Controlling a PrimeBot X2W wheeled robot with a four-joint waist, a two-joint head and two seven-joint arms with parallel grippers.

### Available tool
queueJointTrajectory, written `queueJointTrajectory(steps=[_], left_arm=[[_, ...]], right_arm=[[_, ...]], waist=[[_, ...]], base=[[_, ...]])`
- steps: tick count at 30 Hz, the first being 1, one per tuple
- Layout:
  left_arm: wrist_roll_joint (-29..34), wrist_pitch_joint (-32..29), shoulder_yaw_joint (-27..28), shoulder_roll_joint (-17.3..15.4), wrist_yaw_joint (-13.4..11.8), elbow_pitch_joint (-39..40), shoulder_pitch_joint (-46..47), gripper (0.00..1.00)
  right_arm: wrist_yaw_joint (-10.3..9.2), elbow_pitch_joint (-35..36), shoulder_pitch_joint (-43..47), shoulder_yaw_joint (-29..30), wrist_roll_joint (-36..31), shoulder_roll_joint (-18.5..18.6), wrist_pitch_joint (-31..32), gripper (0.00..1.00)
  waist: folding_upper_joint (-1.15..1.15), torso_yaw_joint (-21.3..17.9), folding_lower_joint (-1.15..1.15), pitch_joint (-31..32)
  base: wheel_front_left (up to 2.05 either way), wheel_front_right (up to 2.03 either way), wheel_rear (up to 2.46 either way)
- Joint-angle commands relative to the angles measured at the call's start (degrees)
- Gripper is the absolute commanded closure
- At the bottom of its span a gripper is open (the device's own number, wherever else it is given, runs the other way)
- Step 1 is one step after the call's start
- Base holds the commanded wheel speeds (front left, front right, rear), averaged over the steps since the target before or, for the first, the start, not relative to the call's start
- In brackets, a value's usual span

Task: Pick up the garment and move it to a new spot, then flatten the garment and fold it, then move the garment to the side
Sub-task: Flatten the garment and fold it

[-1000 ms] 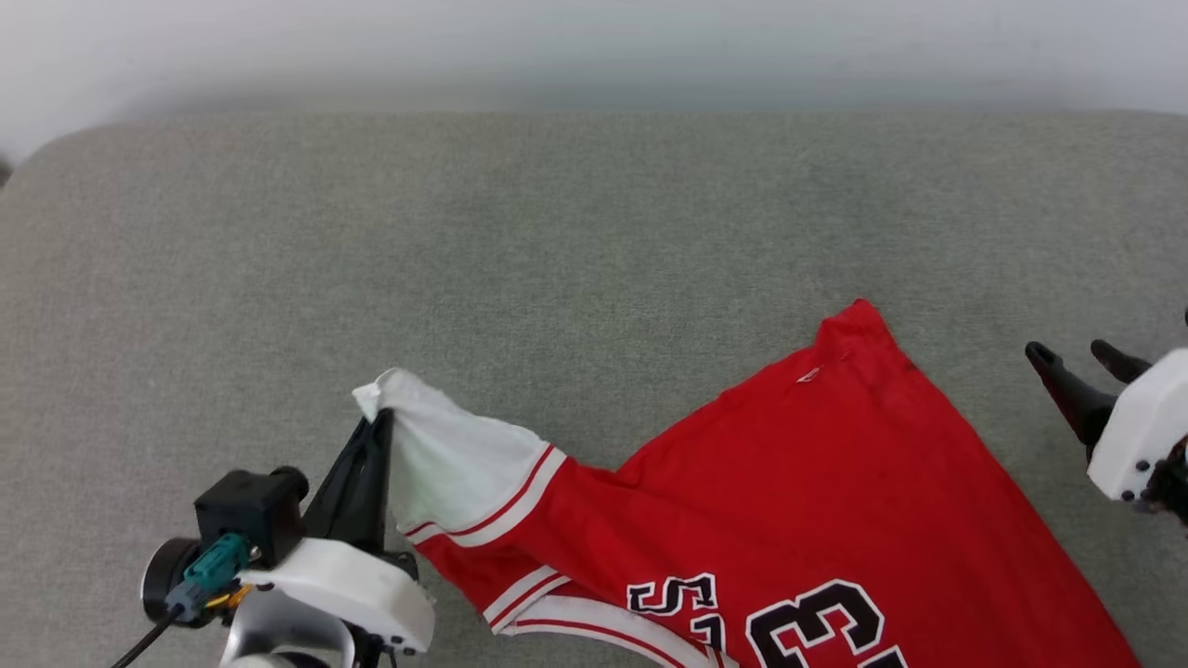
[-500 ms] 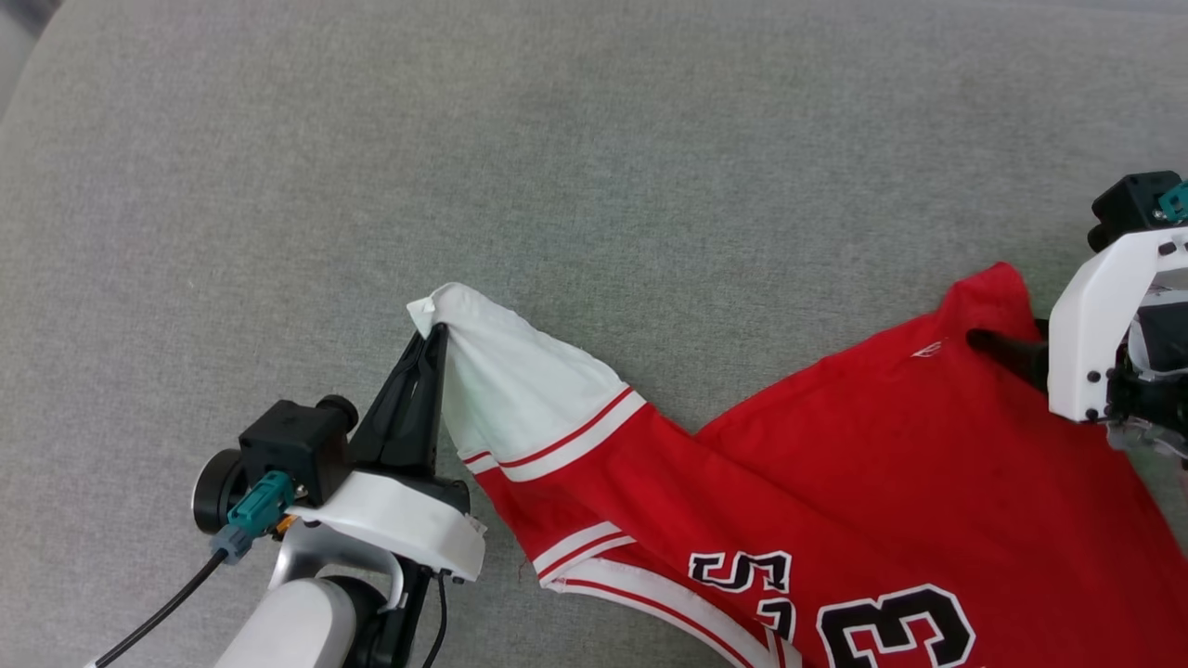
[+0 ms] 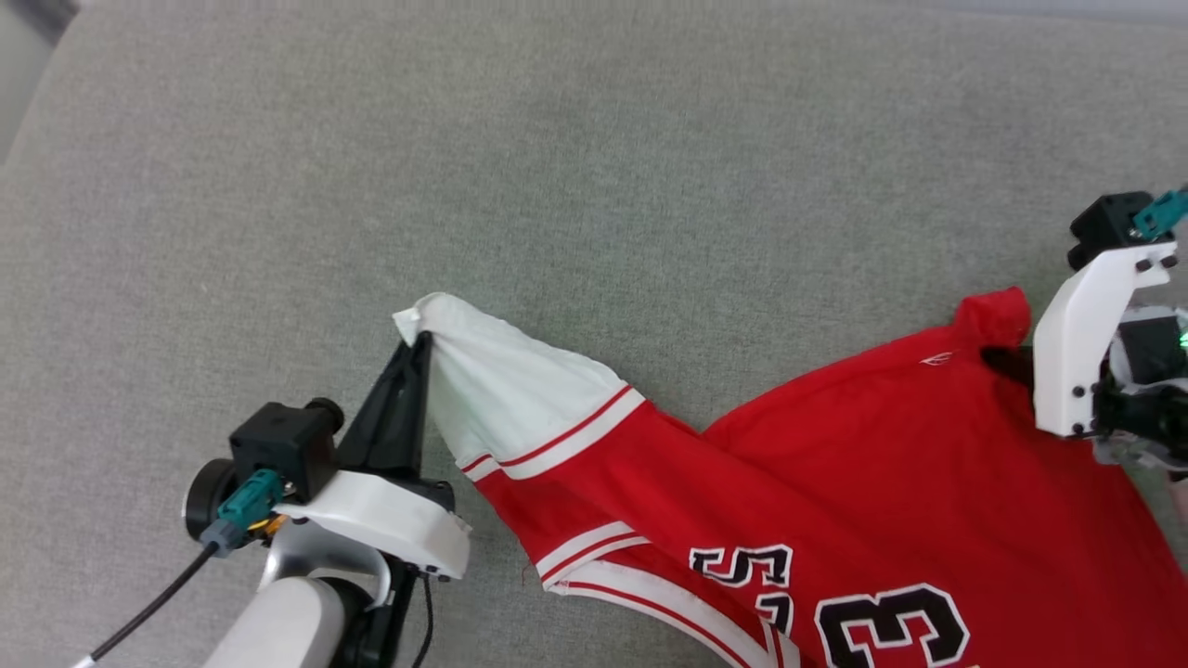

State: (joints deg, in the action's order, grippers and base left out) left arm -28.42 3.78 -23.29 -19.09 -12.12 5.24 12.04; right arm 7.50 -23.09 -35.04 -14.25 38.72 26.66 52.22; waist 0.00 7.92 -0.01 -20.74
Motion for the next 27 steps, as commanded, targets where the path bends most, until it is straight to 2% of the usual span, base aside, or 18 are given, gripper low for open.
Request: queueJointTrajectory(steps=[1, 6, 12, 20, 23, 27], left_arm=[[-0.08, 0.39, 0.73, -0.55, -0.36, 0.04, -0.39, 1.0], [-0.35, -0.5, 2.75, -2.86, -0.65, 0.8, 0.59, 1.0], [-1.77, -0.76, 6.47, -4.53, -0.43, 0.78, 5.81, 1.0], [-4.47, 1.31, 9.31, -2.37, 1.9, -7.03, 19.49, 1.0], [-4.55, 2.69, 9.63, -1.47, 3.11, -11.02, 26.34, 1.0], [-4.65, 4.75, 10.28, -0.41, 5.32, -17.64, 38.97, 1.0]], right_arm=[[-0.02, -0.52, 2.14, -1.26, 0.17, -0.81, -1.11, 1.0], [-0.02, 2.63, 0.31, -1.35, -1.3, 0.34, -9.58, 1.0], [-0.02, 2.73, -1.23, 0.82, -3.65, -1.0, -20.07, 1.0], [-0.03, 1.8, -6.31, 4.24, -6.41, -4.61, -31.68, 1.0], [-0.03, 1.57, -9.68, 5.28, -7.85, -5.02, -34.93, 1.0], [-0.04, 1.86, -17.42, 5.21, -11.12, -3.18, -39.86, 1.0]], waist=[[0.0, -0.83, 0.01, 2.0], [0.0, -2.73, 0.01, 6.11], [0.0, -4.79, 0.01, 10.74], [0.0, -6.75, 0.01, 13.24], [0.0, -7.15, 0.01, 12.44], [0.0, -7.58, 0.01, 8.58]], base=[[0.0, 0.0, 0.0], [0.0, 0.0, 0.0], [0.0, 0.0, 0.0], [0.0, 0.0, 0.0], [0.0, 0.0, 0.0], [0.0, 0.0, 0.0]])
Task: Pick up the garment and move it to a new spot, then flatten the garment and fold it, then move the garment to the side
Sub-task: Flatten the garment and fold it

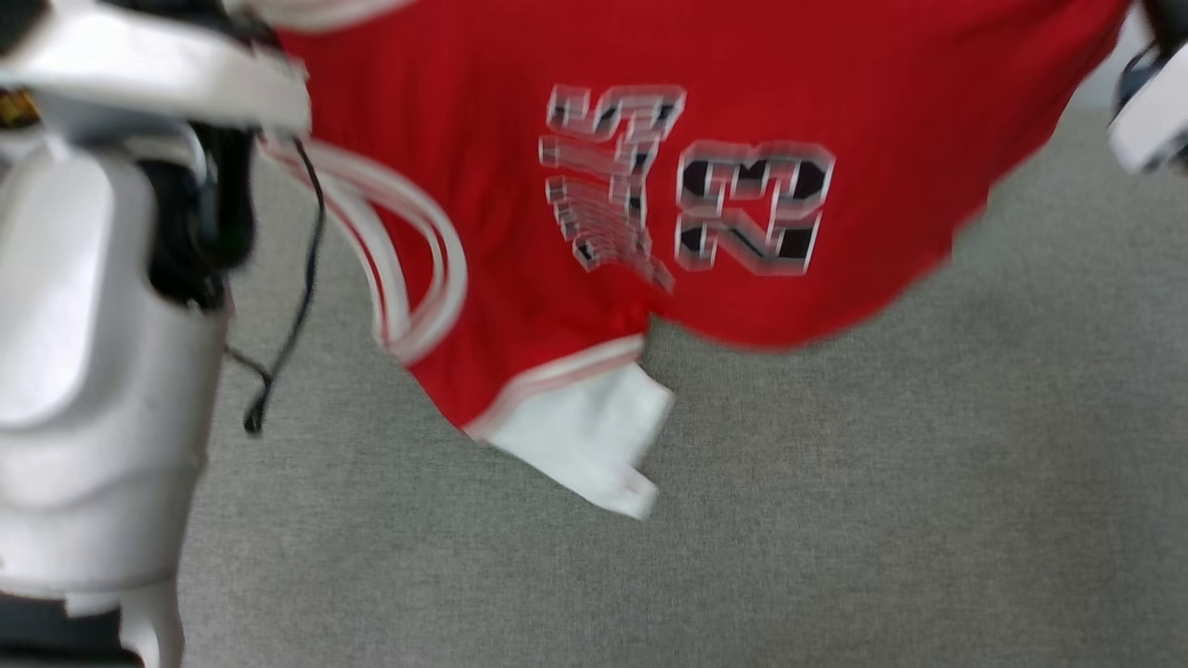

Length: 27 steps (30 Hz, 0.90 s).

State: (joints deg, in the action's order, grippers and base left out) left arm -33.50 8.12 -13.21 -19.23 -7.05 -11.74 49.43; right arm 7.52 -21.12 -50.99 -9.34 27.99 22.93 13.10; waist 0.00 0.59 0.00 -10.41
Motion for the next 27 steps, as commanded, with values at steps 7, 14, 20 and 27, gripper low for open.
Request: queueJointTrajectory(steps=[7, 14, 20, 27], left_arm=[[2.12, 2.0, 0.62, -0.8, 2.1, -7.79, 20.28, 1.0], [3.77, 1.83, 0.9, -2.29, 3.09, -12.22, 35.28, 1.0], [4.05, 1.44, 0.71, -2.76, 3.62, -17.46, 42.0, 1.0], [4.02, 1.95, -0.67, -1.85, 5.07, -24.75, 43.13, 1.0]], right_arm=[[-0.06, -1.02, -15.58, 1.13, -1.54, 1.59, -4.57, 1.0], [-0.06, -3.71, -29.26, 0.59, -0.62, 0.64, -6.18, 1.0], [-0.06, -7.92, -37.77, -1.01, -0.03, -0.36, -7.5, 1.0], [-0.06, -15.6, -41.49, -4.47, 0.99, -1.99, -9.91, 1.0]], waist=[[0.0, -0.98, 0.0, -9.96], [0.0, -2.28, 0.0, -19.16], [0.0, -2.5, 0.0, -25.74], [0.0, -2.1, 0.0, -30.2]], base=[[0.0, 0.0, 0.0], [0.0, 0.0, 0.0], [0.0, 0.0, 0.0], [0.0, 0.0, 0.0]])
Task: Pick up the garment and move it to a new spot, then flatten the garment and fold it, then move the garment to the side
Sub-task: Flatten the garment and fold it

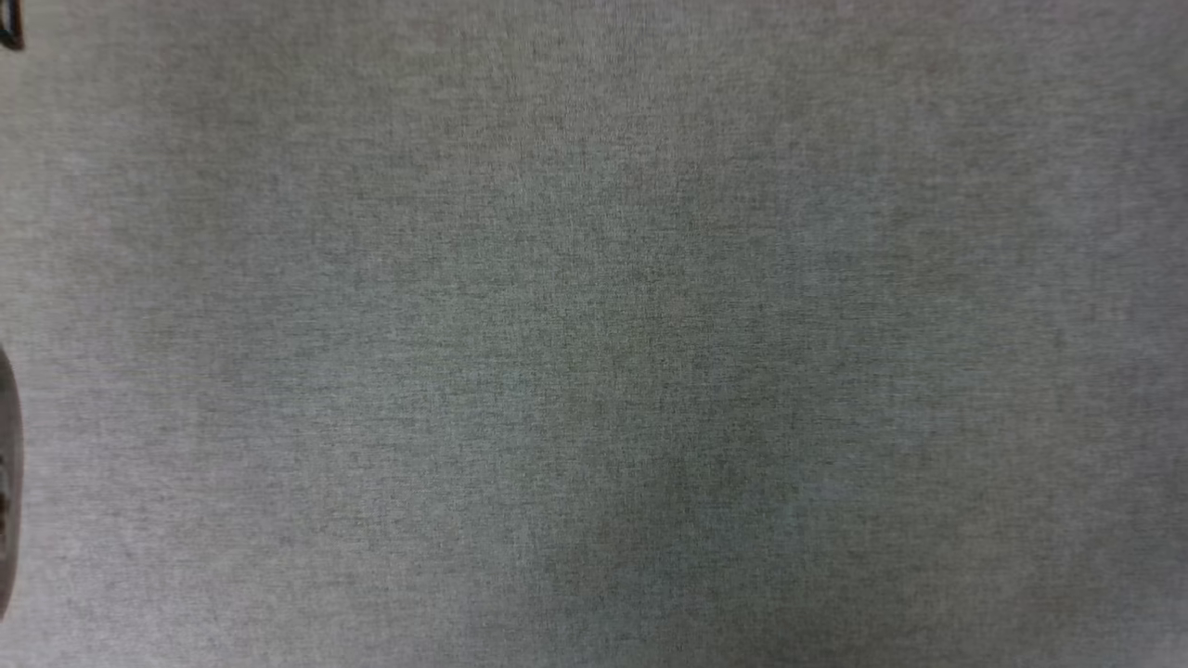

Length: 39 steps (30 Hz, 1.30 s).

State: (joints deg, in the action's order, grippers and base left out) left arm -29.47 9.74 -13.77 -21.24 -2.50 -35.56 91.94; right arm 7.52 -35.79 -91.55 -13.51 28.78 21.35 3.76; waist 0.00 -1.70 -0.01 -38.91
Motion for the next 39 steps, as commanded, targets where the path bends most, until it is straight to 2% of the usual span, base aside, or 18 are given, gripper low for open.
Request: queueJointTrajectory(steps=[1, 8, 14, 18, 22, 24, 30, 34, 39], left_arm=[[-0.07, 0.75, -0.41, 0.46, 0.81, -2.19, 0.18, 1.0], [-1.75, 3.32, -1.11, 2.99, 4.08, -12.15, -3.27, 1.0], [-4.03, 5.09, -0.45, 5.48, 7.12, -18.38, -11.08, 1.0], [-5.43, 5.45, 0.37, 5.55, 8.65, -19.04, -19.73, 1.0], [-5.54, 5.54, 1.98, 5.26, 9.2, -14.95, -30.45, 1.0], [-5.11, 5.54, 2.4, 5.23, 9.07, -13.53, -33.53, 1.0], [-4.75, 5.51, 6.5, 5.13, 7.29, -4.3, -51.74, 1.0], [-3.79, 5.48, 6.96, 4.5, 4.95, 2.17, -63.51, 1.0], [-4.21, 1.48, 7.5, 3.41, 0.64, 13.74, -76.79, 1.0]], right_arm=[[-0.06, -2.26, -1.0, -0.95, 0.35, -0.78, -0.99, 1.0], [-0.05, -11.31, 1.04, -6.71, 2.28, -1.85, -2.75, 1.0], [-0.05, -16.58, 8.74, -11.61, 6.16, -2.25, -4.52, 1.0], [-0.05, -17.73, 17.48, -14.55, 10.06, -2.84, -6.44, 1.0], [-0.06, -17.01, 26.03, -17.23, 13.78, -2.4, -8.43, 1.0], [-0.06, -16.64, 28.15, -17.9, 14.63, -1.95, -8.73, 1.0], [-0.06, -12.31, 39.48, -21.85, 18.57, 1.4, -11.2, 1.0], [-0.07, -8.27, 46.76, -23.58, 19.77, 4.13, -12.11, 1.0], [-0.08, -2.5, 54.95, -23.74, 19.28, 7.43, -11.58, 1.0]], waist=[[0.0, 0.26, 0.01, -1.96], [0.0, 1.08, 0.01, -1.39], [0.0, 1.63, 0.01, 3.26], [0.0, 1.23, 0.01, 7.97], [0.0, 0.83, 0.01, 12.37], [0.0, 0.91, 0.01, 13.37], [0.0, 0.87, 0.01, 20.44], [0.0, 1.18, 0.01, 24.92], [0.0, 1.17, 0.01, 29.44]], base=[[0.0, 0.0, 0.0], [0.0, 0.0, 0.0], [0.0, 0.0, 0.0], [0.0, 0.0, 0.0], [0.0, 0.0, 0.0], [0.0, 0.0, 0.0], [0.0, 0.0, 0.0], [0.0, 0.0, 0.0], [0.0, 0.0, 0.0]])
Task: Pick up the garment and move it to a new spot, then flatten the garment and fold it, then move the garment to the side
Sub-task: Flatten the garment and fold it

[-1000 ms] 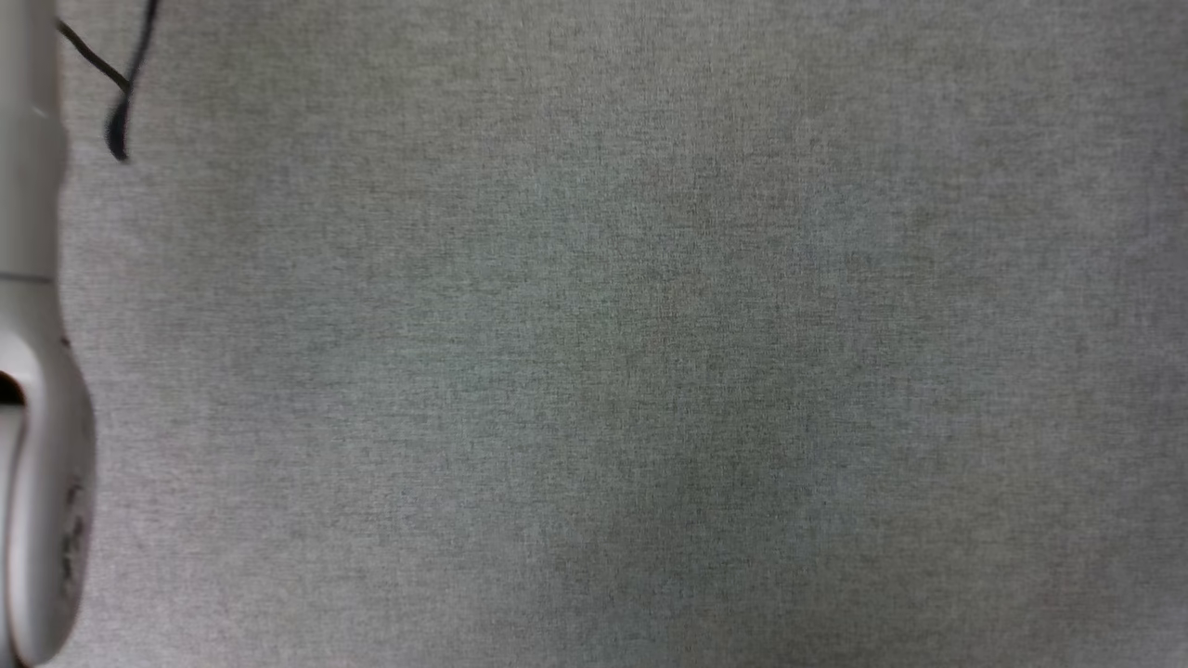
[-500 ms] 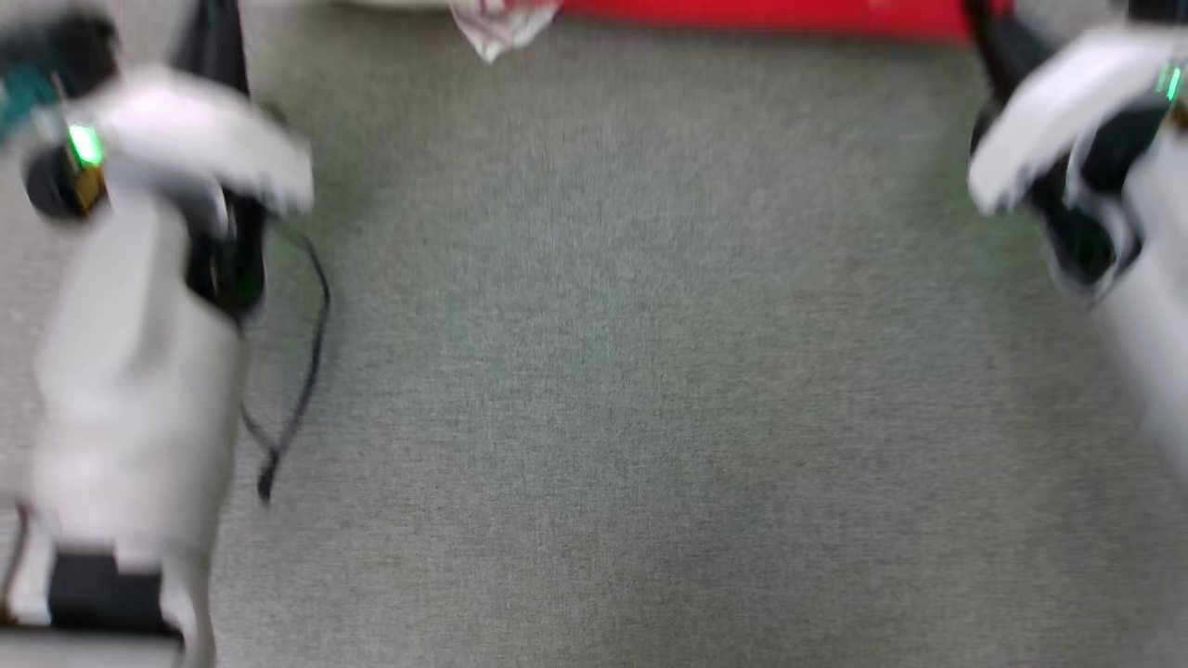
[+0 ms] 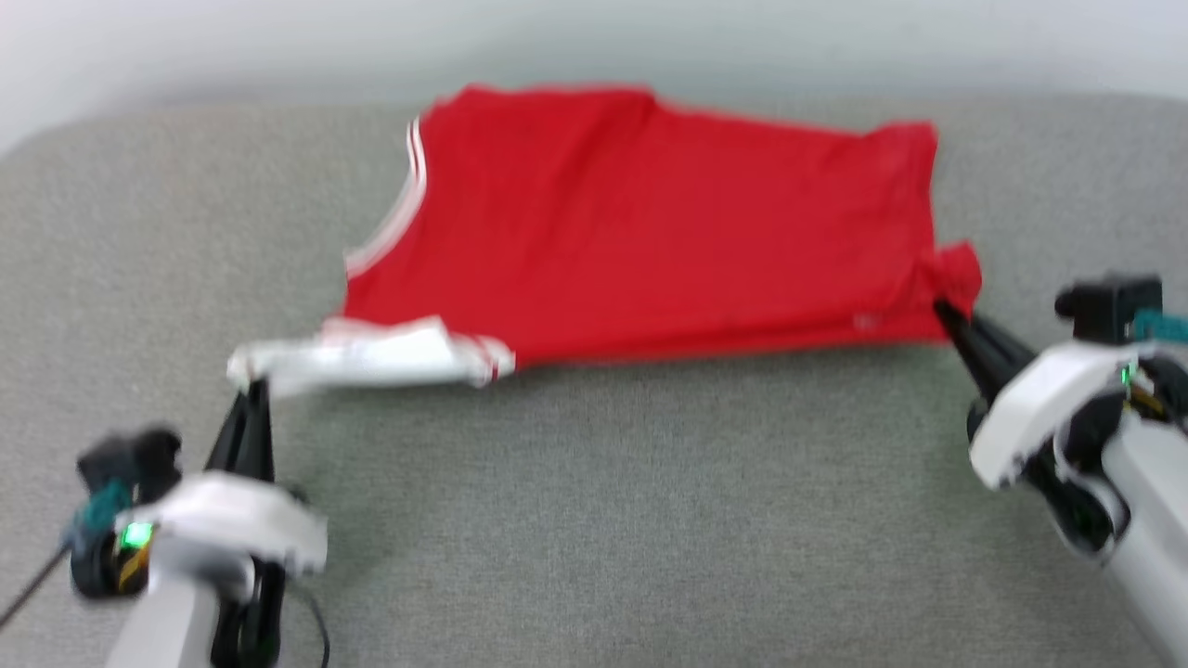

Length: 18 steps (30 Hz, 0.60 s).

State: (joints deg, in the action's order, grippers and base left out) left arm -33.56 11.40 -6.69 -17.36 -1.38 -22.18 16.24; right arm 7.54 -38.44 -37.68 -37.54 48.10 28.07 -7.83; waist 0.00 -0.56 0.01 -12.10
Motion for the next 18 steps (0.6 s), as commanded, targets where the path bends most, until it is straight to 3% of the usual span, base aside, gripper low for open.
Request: queueJointTrajectory(steps=[1, 8, 12, 18], left_arm=[[-0.23, -1.18, 0.65, -0.8, -1.56, 3.02, -3.61, 1.0], [-0.33, -9.48, 2.05, -2.74, -9.22, 22.73, -19.98, 1.0], [0.38, -13.49, 2.47, -4.04, -12.53, 31.77, -25.84, 1.0], [0.41, -17.76, 2.04, -4.97, -14.73, 39.69, -28.69, 1.0]], right_arm=[[-0.1, 1.37, 2.67, 0.59, -0.28, 1.11, 0.19, 1.0], [-0.11, 9.98, 15.43, 5.88, -3.38, 3.75, 3.93, 1.0], [-0.11, 15.56, 22.9, 11.22, -5.1, 3.41, 7.5, 1.0], [-0.11, 24.51, 31.29, 20.6, -9.76, 0.8, 14.6, 1.0]], waist=[[0.0, -0.05, -0.01, 3.45], [0.0, 0.09, -0.01, 8.05], [0.0, 0.37, -0.01, 9.56], [0.0, 0.28, -0.01, 9.75]], base=[[0.0, 0.0, 0.0], [0.0, 0.0, 0.0], [0.0, 0.0, 0.0], [0.0, 0.0, 0.0]])
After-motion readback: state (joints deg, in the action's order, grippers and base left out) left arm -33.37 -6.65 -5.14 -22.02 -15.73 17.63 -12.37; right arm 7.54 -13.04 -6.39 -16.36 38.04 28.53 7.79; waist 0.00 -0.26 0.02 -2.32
